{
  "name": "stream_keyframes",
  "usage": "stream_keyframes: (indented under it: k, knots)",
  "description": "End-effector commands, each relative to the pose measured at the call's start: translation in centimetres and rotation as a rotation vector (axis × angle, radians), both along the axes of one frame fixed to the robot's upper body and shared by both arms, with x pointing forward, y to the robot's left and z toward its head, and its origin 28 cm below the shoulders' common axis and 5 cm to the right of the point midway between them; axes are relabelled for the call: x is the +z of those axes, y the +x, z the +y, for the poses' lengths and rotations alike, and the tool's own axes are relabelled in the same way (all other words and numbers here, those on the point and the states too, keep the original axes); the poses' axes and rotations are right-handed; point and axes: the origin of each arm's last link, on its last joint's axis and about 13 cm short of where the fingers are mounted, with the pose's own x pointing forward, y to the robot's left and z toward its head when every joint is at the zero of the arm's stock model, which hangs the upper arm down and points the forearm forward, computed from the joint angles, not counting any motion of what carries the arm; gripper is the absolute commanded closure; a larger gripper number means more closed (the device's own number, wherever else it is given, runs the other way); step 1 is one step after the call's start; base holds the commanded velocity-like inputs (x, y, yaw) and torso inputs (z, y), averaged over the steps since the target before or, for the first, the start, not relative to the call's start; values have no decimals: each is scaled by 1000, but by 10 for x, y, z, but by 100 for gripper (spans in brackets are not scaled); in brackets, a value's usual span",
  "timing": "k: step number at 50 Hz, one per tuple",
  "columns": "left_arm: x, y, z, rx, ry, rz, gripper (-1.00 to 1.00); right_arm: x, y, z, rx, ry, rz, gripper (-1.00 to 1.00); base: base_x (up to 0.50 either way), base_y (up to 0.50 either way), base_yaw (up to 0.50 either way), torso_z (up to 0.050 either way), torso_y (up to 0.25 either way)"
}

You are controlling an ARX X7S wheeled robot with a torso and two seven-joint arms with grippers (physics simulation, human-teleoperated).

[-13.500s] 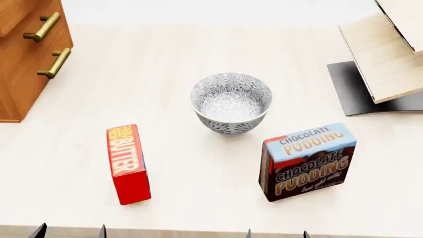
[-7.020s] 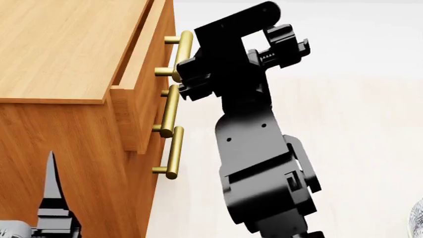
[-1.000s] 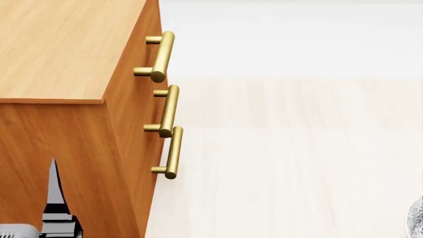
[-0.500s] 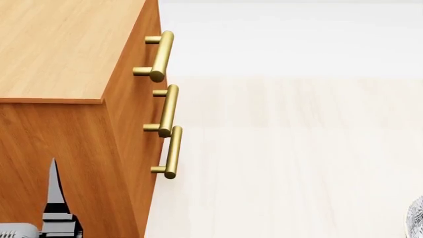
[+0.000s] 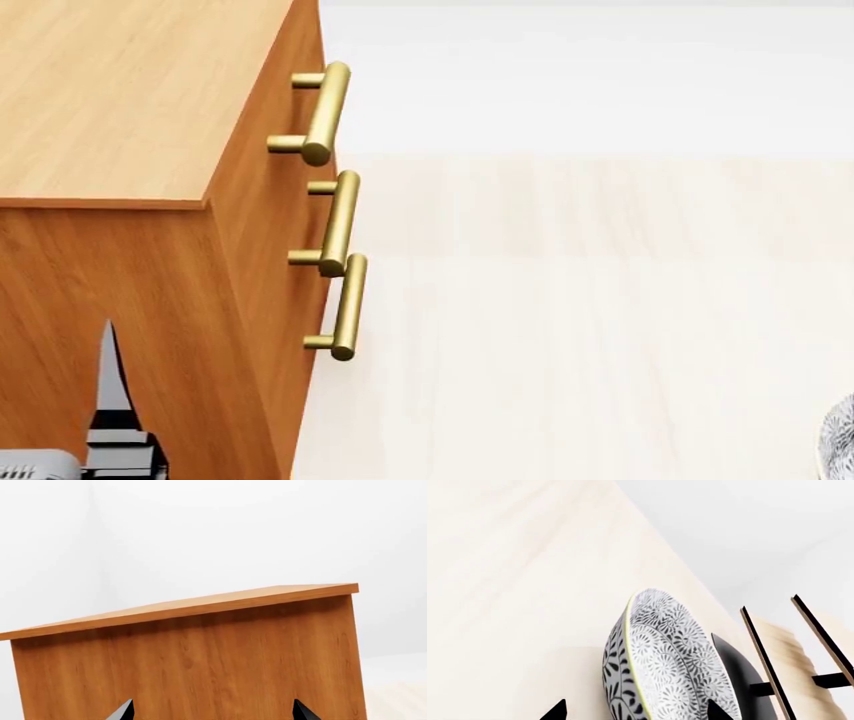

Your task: Close the top drawer of the cabinet and put the bowl on top of it.

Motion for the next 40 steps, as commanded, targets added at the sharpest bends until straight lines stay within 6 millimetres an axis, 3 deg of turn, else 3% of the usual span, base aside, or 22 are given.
stream_keyframes:
  k: [1, 40]
  knots:
    - [-1, 1, -1, -2, 1, 2, -100, -16, -4, 9, 21, 88, 54, -100, 0, 0, 0, 0, 0]
    - [-1, 1, -2, -2, 2, 1, -100, -19, -1, 6, 8, 93, 51, -100, 0, 0, 0, -1, 0]
